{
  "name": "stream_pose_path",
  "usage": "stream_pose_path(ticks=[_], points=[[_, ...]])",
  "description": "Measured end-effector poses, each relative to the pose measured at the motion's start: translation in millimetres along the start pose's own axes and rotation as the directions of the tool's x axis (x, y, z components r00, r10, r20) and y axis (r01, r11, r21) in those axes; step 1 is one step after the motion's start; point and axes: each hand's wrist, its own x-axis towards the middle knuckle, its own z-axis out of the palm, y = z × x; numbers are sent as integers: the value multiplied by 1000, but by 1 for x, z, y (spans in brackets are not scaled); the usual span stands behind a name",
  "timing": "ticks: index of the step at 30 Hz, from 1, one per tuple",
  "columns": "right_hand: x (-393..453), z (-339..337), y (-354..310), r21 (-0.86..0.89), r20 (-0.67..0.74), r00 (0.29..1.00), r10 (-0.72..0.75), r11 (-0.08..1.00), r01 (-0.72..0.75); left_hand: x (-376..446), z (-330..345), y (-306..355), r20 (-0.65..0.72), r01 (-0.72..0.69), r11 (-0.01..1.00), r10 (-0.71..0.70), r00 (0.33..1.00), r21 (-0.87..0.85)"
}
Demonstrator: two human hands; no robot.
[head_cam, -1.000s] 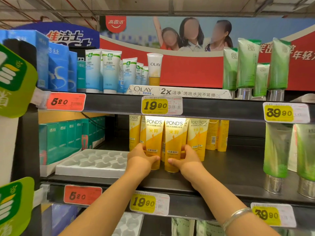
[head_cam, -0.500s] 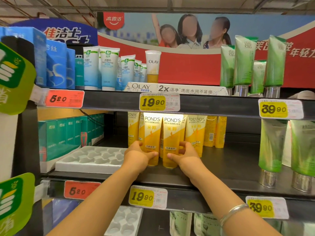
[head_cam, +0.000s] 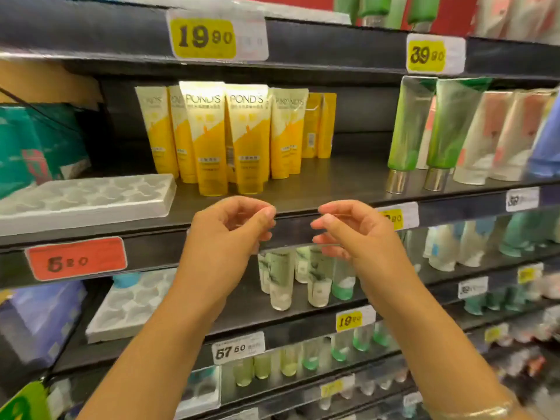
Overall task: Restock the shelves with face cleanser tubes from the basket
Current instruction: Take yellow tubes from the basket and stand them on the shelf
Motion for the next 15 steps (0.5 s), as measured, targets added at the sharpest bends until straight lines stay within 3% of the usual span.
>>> stream_pose_path(ticks=[4,7,11,15], points=[[-41,-37,40,10,-102,972,214,977,-214,-36,33,-37,169,164,986,-156,973,-35],[-73,-78,83,32,-190,911,366,930,-367,-71,73,-71,283,322,947,-313,907,18],[-130,-154,142,75,-301,782,547,830,-552,-120,140,-109,383,497,860,-500,776,116],[-196,-243,185,204,-394,629,670,731,-651,-174,219,-129,483,653,734,-648,589,188]])
